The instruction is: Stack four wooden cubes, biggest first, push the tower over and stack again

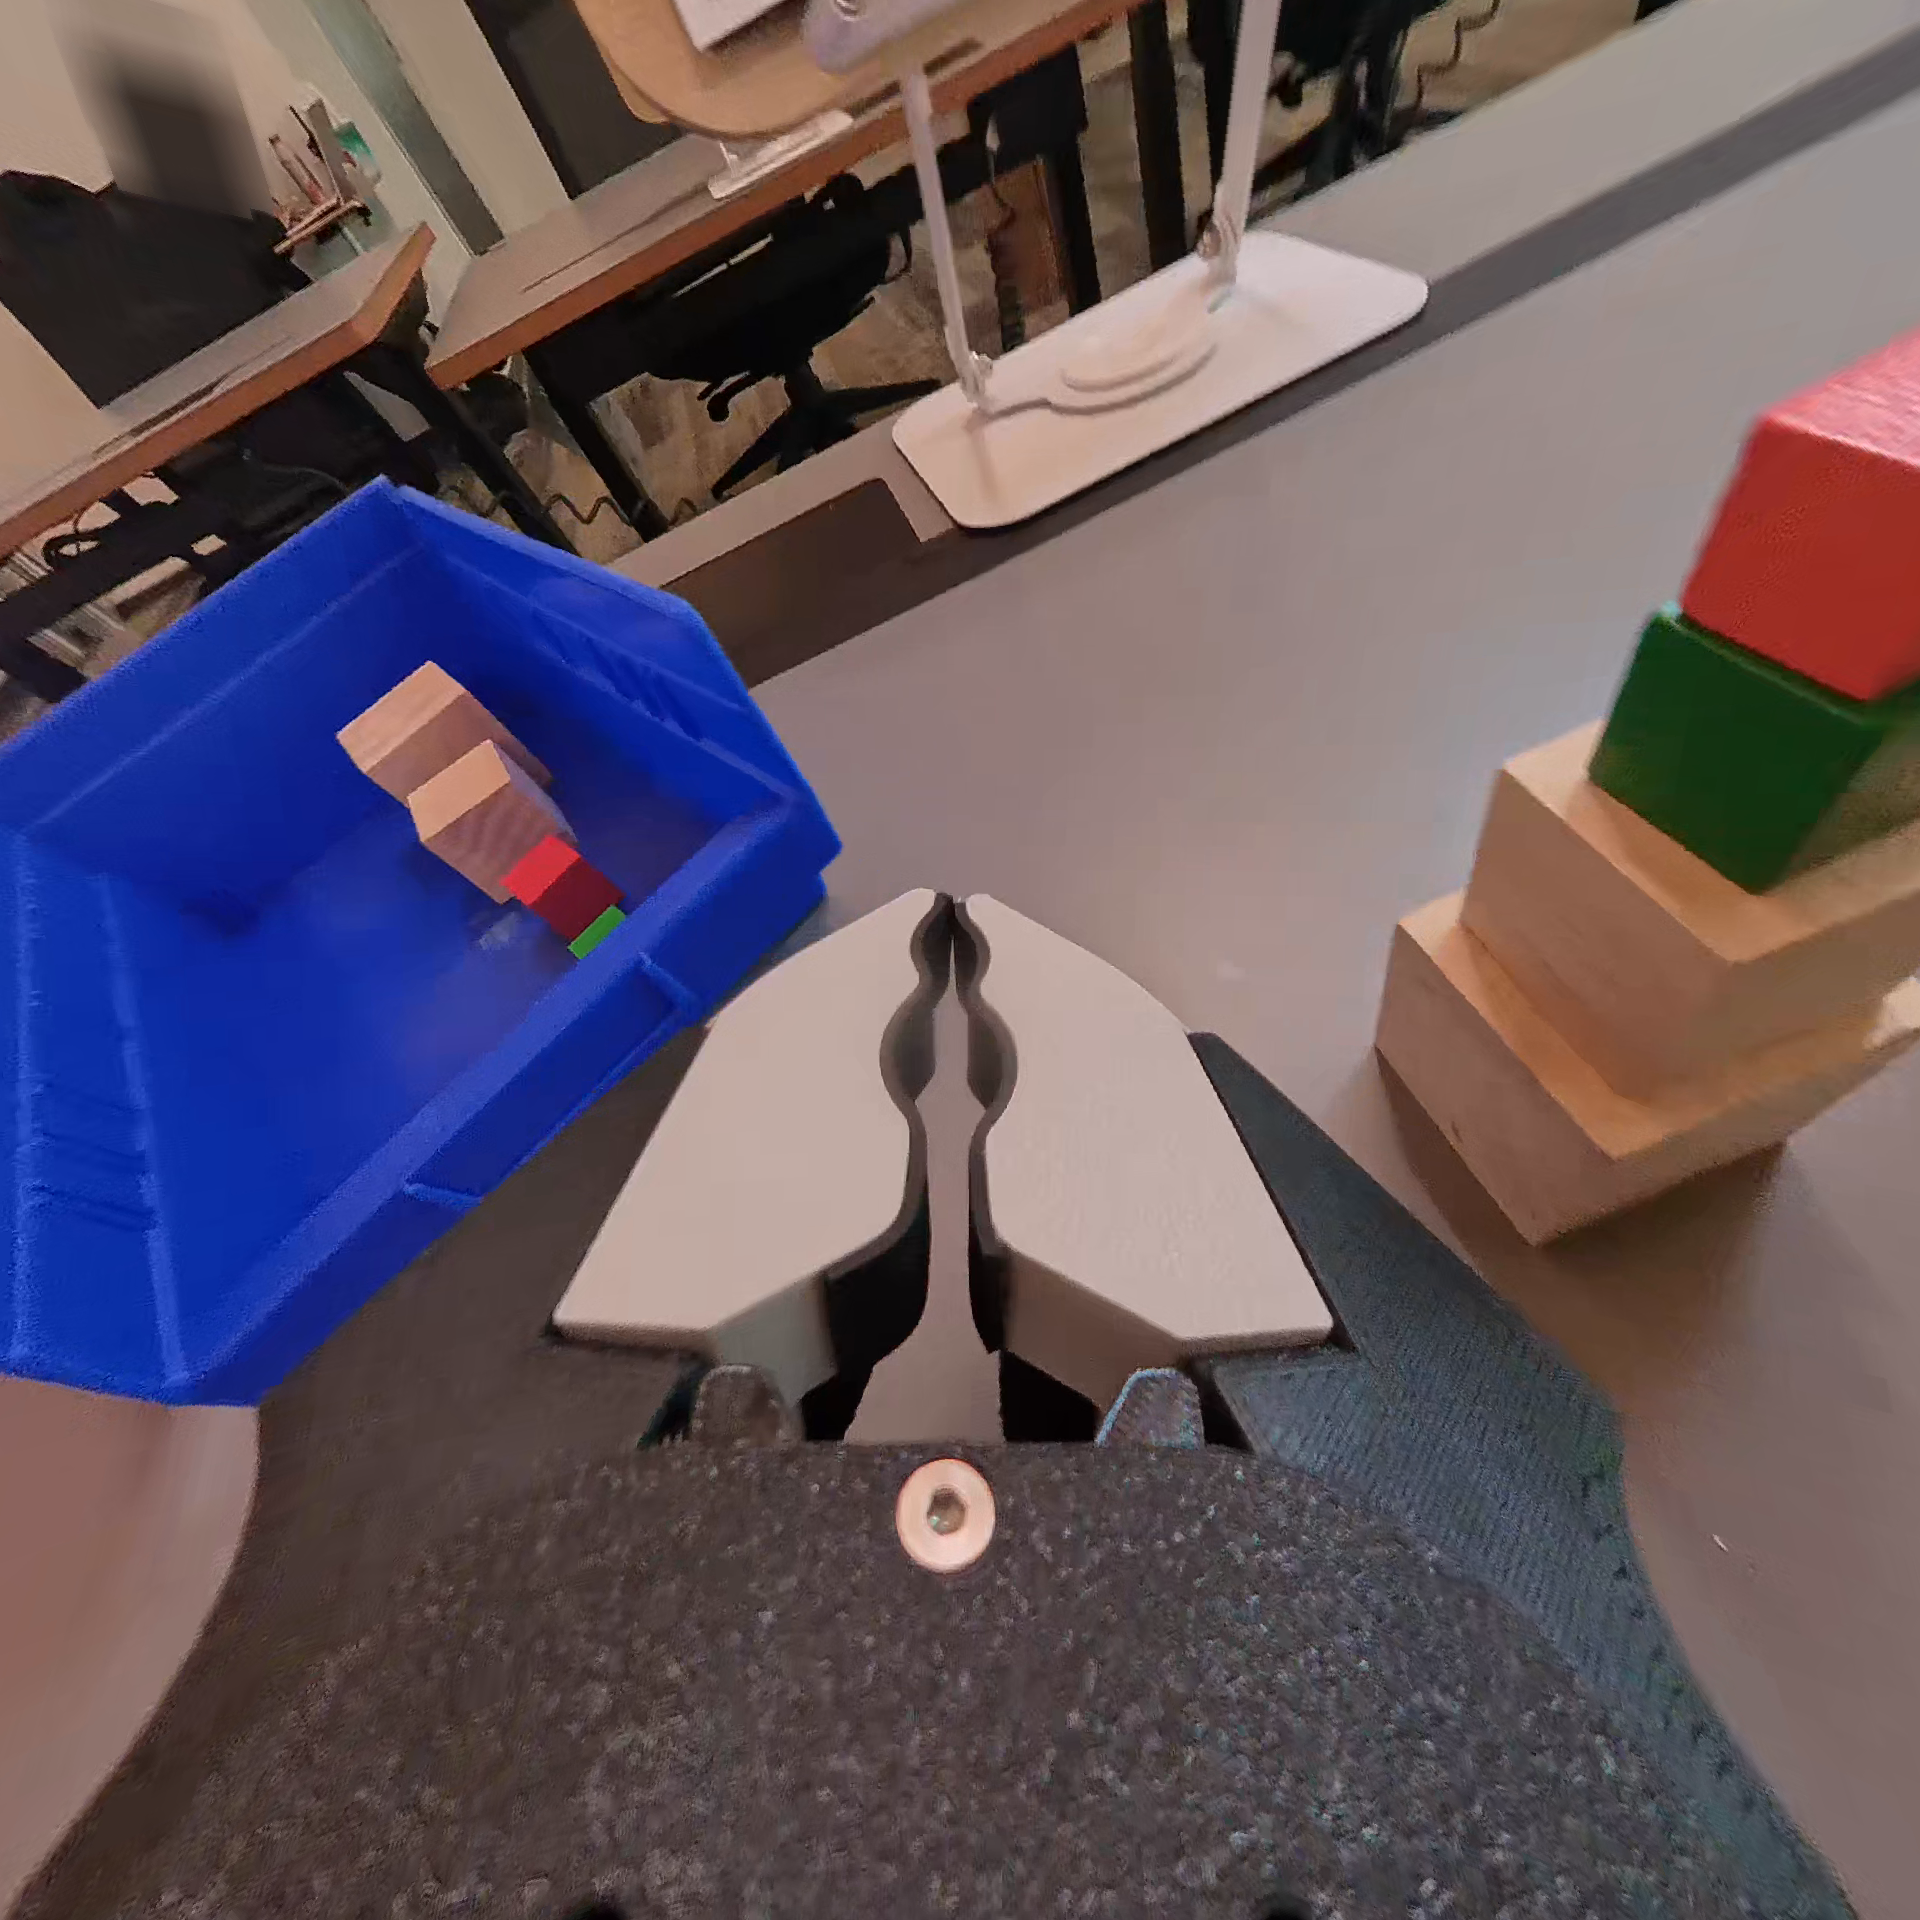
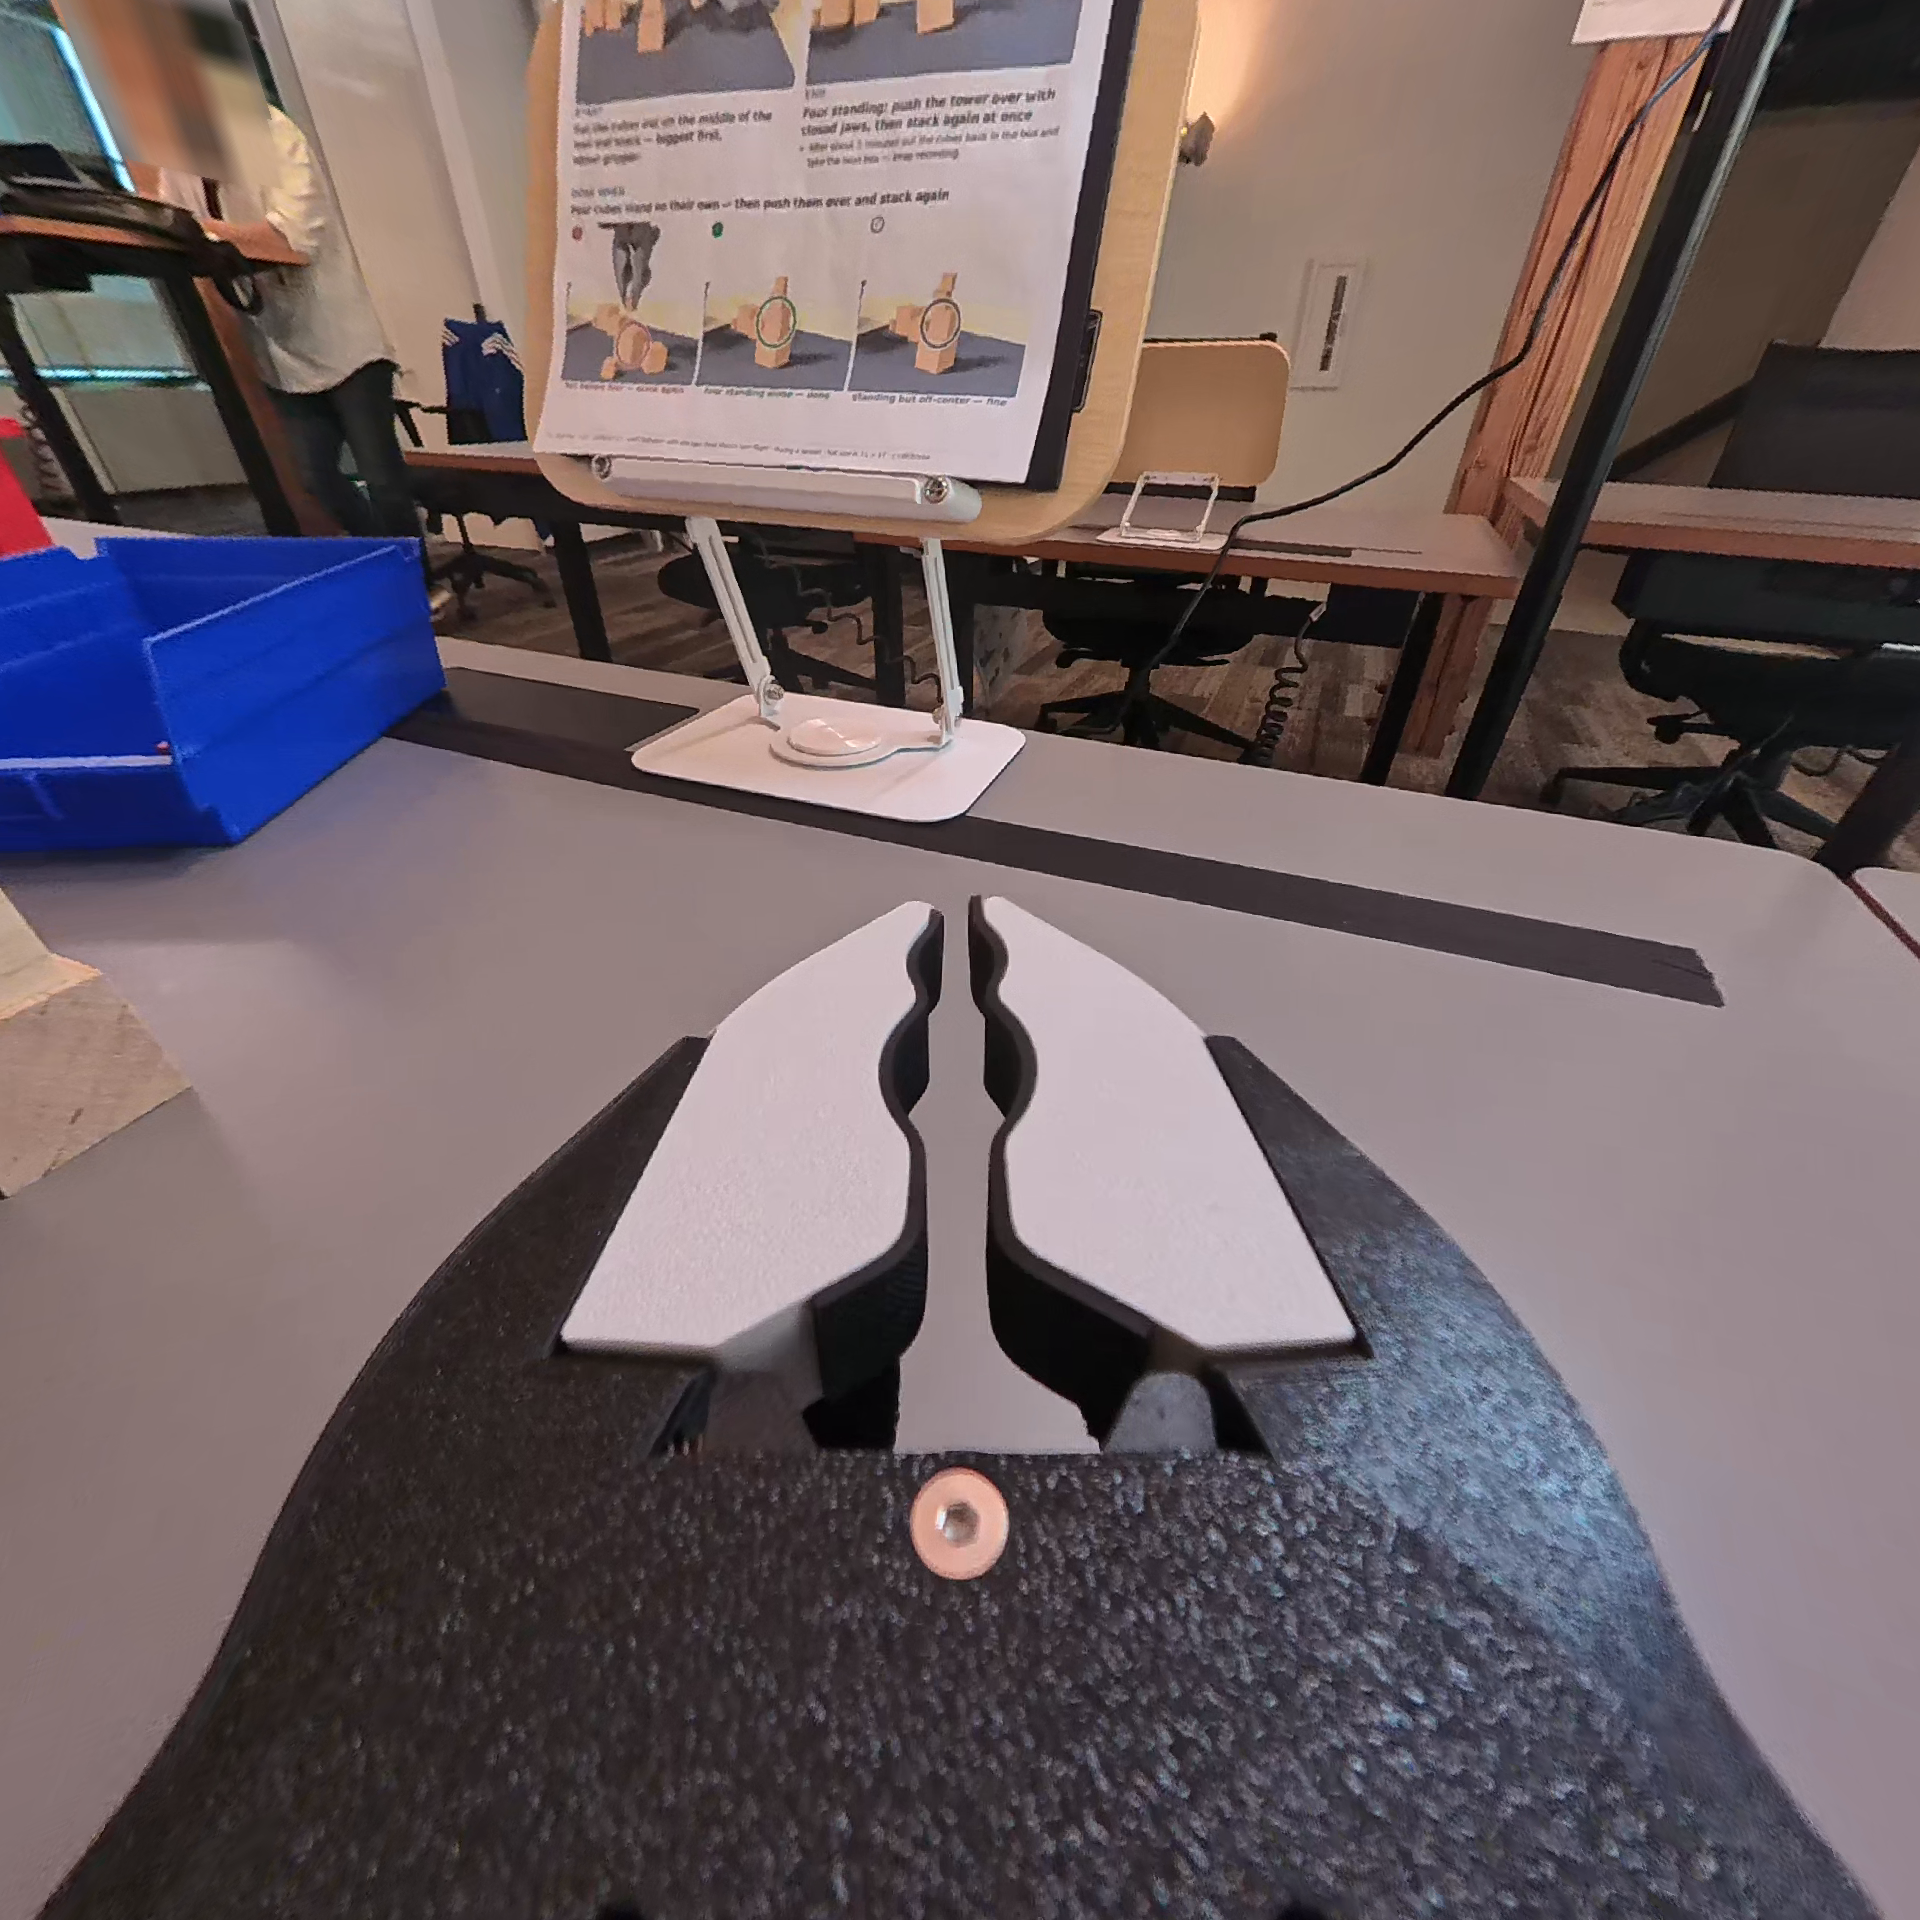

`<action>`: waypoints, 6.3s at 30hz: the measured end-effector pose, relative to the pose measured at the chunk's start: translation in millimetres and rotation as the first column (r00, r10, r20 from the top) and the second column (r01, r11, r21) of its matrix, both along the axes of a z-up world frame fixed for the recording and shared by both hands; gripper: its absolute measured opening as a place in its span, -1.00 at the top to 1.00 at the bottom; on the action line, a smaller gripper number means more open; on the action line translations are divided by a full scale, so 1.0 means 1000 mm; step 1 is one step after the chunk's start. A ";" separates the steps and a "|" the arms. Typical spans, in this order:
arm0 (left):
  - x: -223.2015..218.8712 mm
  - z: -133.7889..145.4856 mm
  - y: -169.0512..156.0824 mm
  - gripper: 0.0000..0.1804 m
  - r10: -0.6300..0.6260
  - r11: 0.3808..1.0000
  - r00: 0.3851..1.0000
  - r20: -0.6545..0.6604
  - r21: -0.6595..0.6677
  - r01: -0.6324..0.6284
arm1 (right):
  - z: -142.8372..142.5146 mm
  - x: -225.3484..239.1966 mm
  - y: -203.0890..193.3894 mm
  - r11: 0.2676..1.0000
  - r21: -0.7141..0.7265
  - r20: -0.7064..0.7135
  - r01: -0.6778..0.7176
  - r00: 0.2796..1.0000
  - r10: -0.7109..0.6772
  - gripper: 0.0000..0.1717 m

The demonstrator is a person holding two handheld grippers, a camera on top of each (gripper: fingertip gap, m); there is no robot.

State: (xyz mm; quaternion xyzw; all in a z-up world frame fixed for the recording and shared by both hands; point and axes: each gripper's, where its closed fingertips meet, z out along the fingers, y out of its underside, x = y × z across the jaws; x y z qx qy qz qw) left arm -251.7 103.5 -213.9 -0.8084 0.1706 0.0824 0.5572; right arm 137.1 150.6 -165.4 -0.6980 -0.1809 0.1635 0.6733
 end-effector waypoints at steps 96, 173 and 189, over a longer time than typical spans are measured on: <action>0.048 0.057 0.032 1.00 -0.198 0.945 0.917 0.346 0.317 0.084 | -0.063 -0.204 -0.035 0.477 -0.571 0.453 -0.668 0.228 0.862 0.32; 0.068 0.029 0.034 1.00 -0.258 0.958 0.891 0.373 0.215 0.188 | -0.050 -0.106 -0.049 0.551 -0.466 0.337 -0.692 0.437 0.834 0.39; 0.067 0.031 0.033 1.00 -0.271 0.956 0.878 0.395 0.218 0.197 | -0.062 -0.141 0.045 0.635 -0.557 0.342 -0.535 0.549 0.762 0.40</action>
